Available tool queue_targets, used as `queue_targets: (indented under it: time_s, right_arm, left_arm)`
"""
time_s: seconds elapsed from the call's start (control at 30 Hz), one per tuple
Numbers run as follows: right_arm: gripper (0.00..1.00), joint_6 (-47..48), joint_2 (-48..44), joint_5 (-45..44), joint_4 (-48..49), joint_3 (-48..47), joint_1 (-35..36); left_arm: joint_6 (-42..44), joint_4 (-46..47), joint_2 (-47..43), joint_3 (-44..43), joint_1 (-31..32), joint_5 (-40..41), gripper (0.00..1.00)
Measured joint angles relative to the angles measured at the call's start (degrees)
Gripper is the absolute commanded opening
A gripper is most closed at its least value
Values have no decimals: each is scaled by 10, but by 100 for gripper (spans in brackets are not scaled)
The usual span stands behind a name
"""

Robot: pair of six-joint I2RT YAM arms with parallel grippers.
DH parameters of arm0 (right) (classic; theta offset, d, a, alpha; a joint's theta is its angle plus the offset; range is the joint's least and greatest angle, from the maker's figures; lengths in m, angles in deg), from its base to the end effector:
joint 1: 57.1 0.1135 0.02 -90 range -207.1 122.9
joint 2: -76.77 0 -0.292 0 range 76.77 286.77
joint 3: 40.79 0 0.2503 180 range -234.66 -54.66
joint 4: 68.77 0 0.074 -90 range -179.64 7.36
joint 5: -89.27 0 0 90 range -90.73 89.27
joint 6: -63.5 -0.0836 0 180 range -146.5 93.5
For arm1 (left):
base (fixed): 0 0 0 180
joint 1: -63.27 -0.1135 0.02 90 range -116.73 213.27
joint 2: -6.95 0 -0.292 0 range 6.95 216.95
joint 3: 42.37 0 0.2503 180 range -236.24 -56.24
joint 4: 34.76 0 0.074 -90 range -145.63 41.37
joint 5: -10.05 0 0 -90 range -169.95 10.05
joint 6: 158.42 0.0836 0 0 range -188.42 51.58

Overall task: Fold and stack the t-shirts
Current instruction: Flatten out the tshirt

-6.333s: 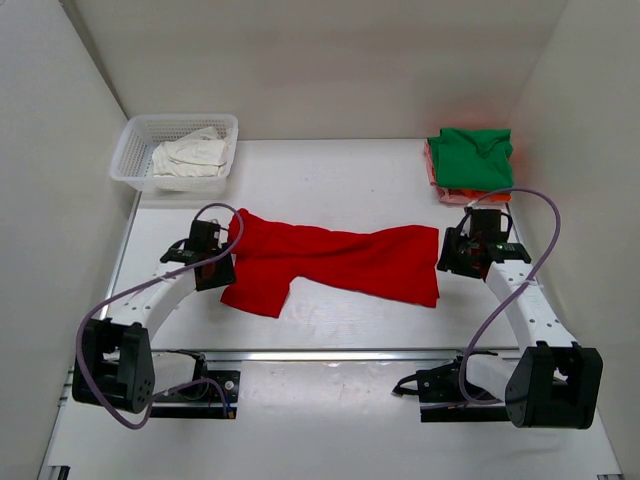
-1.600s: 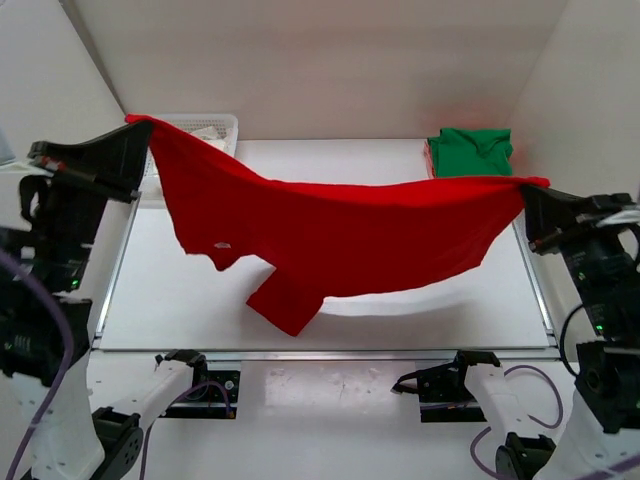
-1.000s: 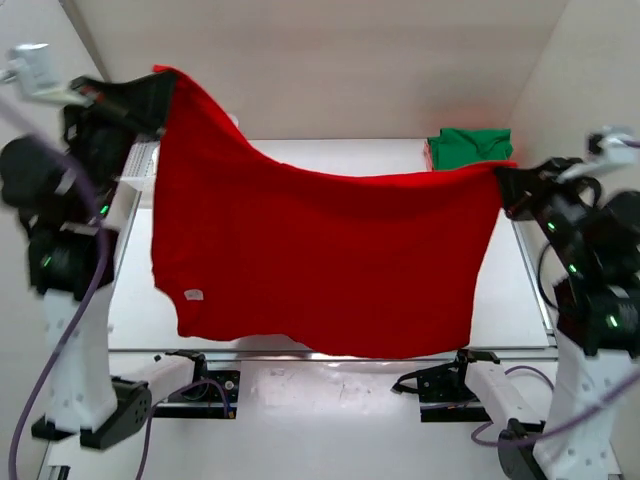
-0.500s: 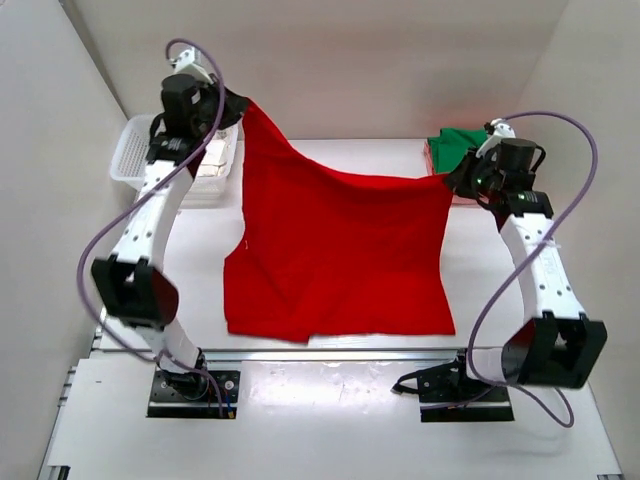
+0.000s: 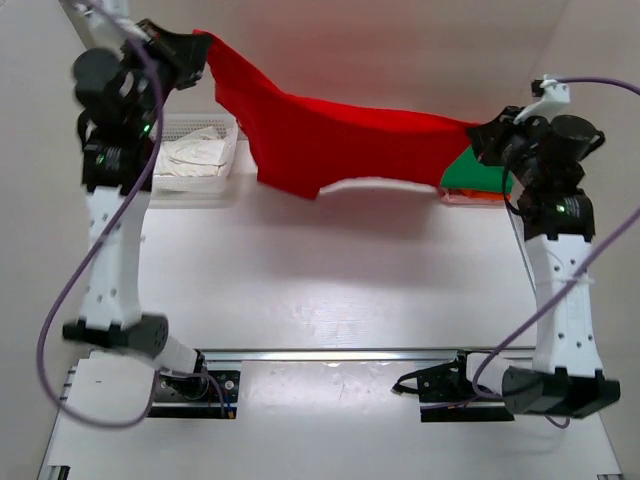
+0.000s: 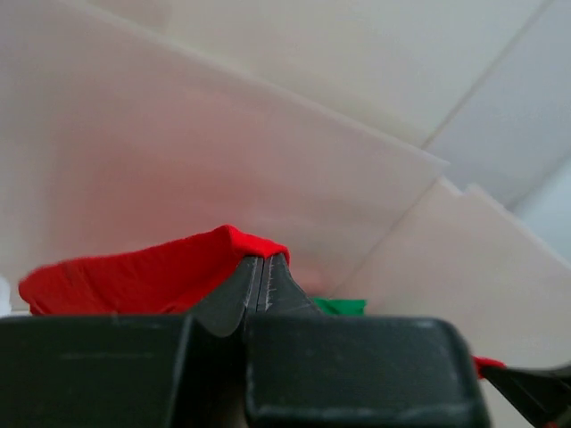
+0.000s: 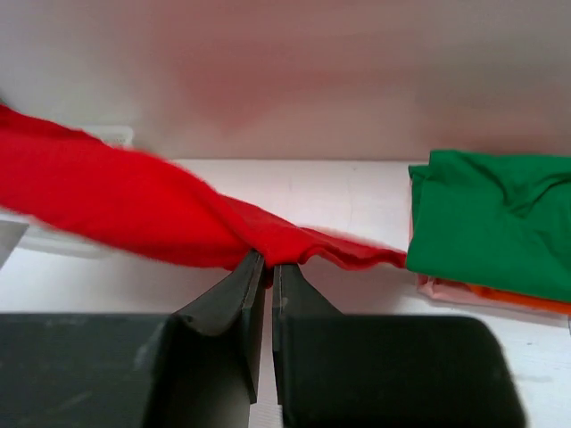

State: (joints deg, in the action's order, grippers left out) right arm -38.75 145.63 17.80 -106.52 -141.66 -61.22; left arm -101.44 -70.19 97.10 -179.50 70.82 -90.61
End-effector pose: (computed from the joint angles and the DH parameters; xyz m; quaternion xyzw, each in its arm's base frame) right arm 0.2806 0.0064 0.5032 -0.0027 0.7399 0.1660 0.6519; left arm 0.3395 -0.0606 0.6198 -0.0686 0.6300 -0.3225 0.7031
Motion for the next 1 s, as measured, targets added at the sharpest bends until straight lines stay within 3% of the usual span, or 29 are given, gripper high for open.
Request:
queue_targets:
  time_s: [0.13, 0.27, 0.63, 0.77, 0.9, 1.0]
  right_arm:
    - [0, -4, -56, 10, -12, 0, -10]
    - [0, -8, -96, 25, -33, 0, -22]
    - [0, -14, -161, 28, -85, -30, -15]
    - [0, -13, -156, 16, -108, -86, 0]
    - [0, -11, -154, 13, -112, -122, 3]
    - [0, -11, -161, 14, -107, -124, 0]
  left_arm:
    - [-1, 9, -138, 80, 1, -3, 0]
    - [-1, 5, -208, 98, 2, -5, 0]
    - [-9, -52, -236, 63, 7, -5, 0]
    - [-17, -56, -232, 24, 8, -7, 0]
    - [-25, -33, -228, 10, 8, -16, 0]
    - [-24, 13, -250, 55, 7, -24, 0]
